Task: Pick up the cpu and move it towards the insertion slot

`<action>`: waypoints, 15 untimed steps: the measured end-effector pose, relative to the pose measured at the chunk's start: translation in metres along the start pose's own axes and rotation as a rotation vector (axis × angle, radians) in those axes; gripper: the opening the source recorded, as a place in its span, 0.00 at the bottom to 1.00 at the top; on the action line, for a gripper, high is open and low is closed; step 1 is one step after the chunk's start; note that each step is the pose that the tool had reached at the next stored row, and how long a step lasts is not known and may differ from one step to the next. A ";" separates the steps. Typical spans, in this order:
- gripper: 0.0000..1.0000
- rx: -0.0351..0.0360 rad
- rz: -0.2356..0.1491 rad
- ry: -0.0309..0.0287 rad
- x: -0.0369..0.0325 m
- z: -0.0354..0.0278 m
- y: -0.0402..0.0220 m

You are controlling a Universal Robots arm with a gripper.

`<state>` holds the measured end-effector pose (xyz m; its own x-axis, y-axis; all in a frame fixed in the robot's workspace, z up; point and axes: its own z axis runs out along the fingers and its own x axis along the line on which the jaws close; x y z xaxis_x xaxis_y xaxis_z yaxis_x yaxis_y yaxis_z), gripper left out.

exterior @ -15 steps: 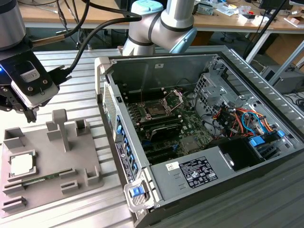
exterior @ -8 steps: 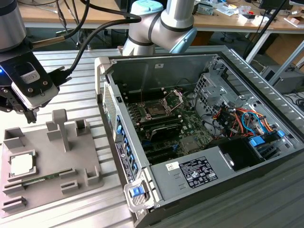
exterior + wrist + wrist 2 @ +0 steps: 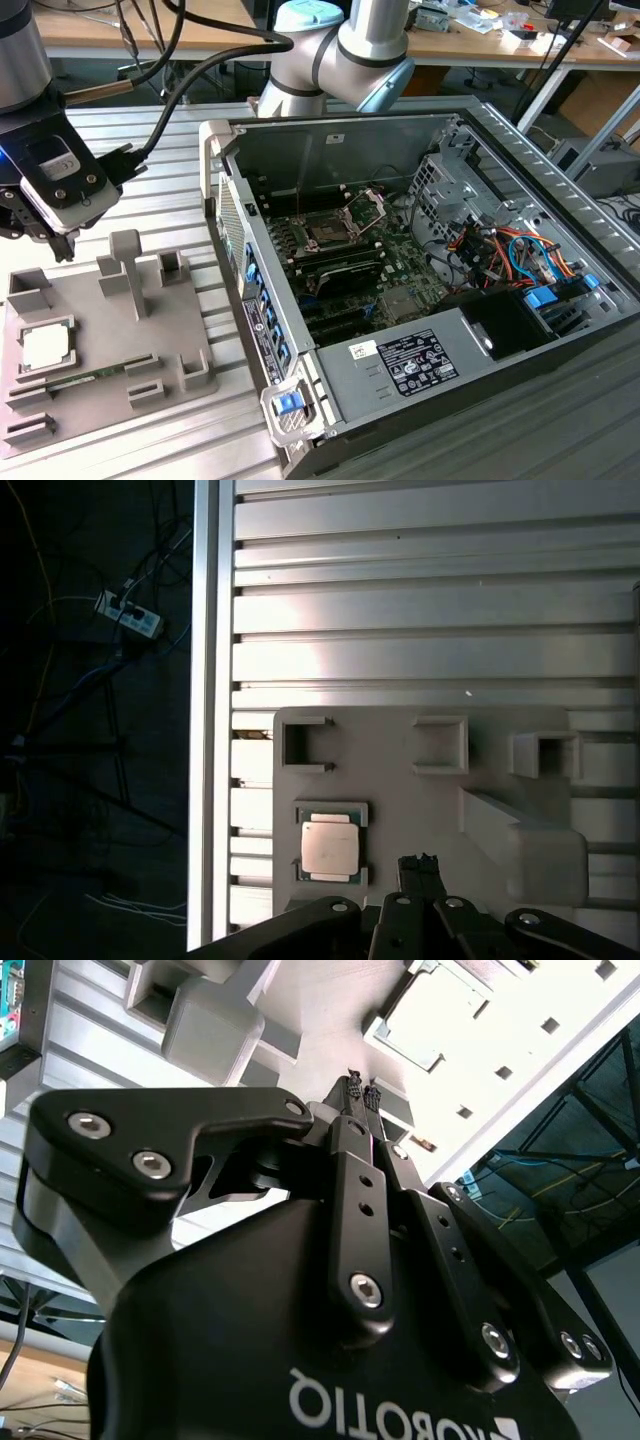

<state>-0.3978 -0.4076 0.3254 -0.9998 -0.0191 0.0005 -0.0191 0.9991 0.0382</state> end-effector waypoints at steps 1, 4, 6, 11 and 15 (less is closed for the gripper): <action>0.11 -0.0001 0.000 -0.0001 0.0001 0.0002 0.0000; 0.11 0.0001 0.000 0.0001 0.0003 0.0005 0.0000; 0.11 0.0000 0.000 0.0000 0.0005 0.0009 0.0000; 0.11 -0.0001 0.000 -0.0002 0.0010 0.0018 0.0000; 0.11 0.0000 0.000 0.0000 0.0017 0.0024 -0.0001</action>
<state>-0.3995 -0.4076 0.3230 -0.9998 -0.0191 0.0005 -0.0191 0.9991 0.0382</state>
